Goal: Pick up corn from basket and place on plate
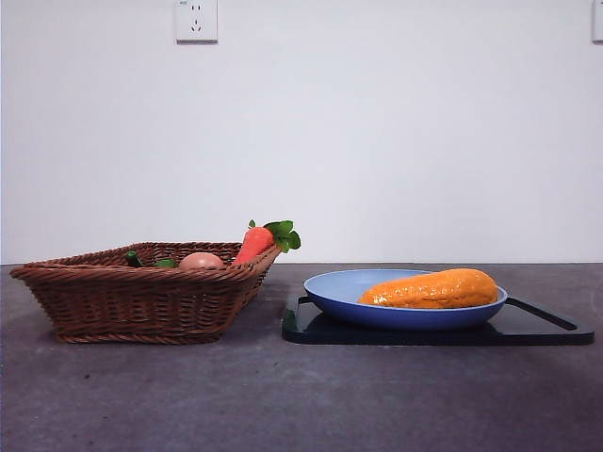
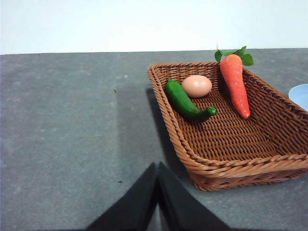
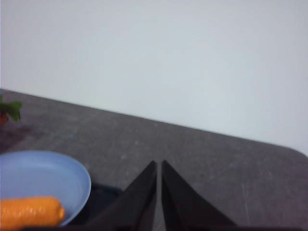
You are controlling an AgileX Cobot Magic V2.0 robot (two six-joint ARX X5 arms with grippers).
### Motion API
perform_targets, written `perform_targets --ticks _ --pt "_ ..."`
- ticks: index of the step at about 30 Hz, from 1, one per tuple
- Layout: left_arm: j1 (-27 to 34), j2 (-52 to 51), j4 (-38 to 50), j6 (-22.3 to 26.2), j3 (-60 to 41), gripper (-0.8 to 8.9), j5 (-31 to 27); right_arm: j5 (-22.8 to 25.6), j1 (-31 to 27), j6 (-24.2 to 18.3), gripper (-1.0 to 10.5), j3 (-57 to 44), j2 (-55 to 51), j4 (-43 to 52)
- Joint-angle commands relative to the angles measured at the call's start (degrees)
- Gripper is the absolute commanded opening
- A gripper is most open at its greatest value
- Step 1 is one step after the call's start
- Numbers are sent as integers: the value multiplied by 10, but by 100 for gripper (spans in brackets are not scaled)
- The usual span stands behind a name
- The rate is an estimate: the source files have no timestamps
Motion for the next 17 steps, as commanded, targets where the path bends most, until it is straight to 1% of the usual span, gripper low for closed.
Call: perform_targets --ticks 1,4,8,17 --pt "1 -1 4 -1 -16 4 -1 3 -1 2 2 -23 -19 8" --pt "1 -1 4 -1 -16 4 -1 4 -1 3 2 -47 -39 8" --pt "1 -1 4 -1 -16 4 -1 4 -1 17 2 -70 -57 8" --pt "1 -1 4 -1 -16 4 -1 4 0 17 2 -74 -71 -71"
